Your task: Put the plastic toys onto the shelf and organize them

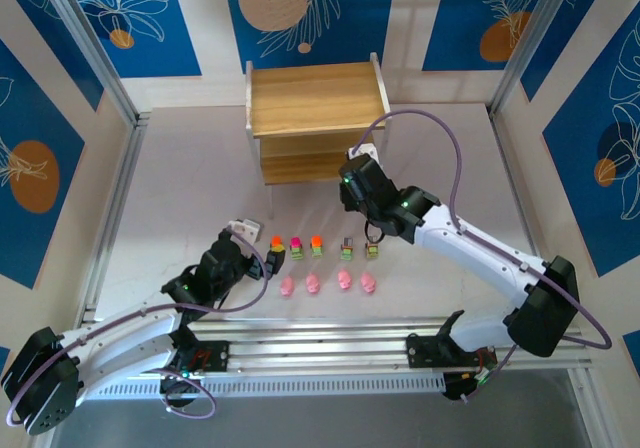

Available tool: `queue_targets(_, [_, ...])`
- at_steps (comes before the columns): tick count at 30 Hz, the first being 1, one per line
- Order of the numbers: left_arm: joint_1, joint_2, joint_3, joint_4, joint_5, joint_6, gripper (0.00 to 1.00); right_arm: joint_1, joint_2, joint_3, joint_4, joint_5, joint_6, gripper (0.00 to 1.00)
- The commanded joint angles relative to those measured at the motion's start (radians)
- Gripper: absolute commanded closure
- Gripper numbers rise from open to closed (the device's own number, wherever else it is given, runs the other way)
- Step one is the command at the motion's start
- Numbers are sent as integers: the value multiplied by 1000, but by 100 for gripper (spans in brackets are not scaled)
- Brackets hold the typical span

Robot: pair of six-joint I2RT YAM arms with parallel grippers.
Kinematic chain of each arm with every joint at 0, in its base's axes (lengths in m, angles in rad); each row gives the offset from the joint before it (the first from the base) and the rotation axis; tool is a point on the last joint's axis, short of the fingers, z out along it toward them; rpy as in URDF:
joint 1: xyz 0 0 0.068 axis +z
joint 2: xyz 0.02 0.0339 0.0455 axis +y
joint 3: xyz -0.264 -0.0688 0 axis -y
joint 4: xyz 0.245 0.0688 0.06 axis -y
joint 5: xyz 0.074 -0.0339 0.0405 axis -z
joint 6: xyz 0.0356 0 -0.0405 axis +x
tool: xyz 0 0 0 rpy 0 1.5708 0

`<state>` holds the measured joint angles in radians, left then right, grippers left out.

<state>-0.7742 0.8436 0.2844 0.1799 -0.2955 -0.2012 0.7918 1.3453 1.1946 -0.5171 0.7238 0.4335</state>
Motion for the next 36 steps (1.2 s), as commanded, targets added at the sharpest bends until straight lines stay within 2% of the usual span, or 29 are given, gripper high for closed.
queue_targets(1, [9, -5, 27, 23, 7, 9, 0, -14, 26, 58, 9, -26, -46, 77])
queue_targets(6, [10, -6, 26, 25, 13, 8, 0, -46, 85, 96, 9, -49, -62, 77])
queue_targets(16, [12, -8, 14, 84, 166, 35, 0, -98, 165, 103, 60, -62, -65, 77])
queue_targets(36, [13, 15, 19, 92, 164, 39, 0, -143, 251, 122, 150, -21, -52, 75])
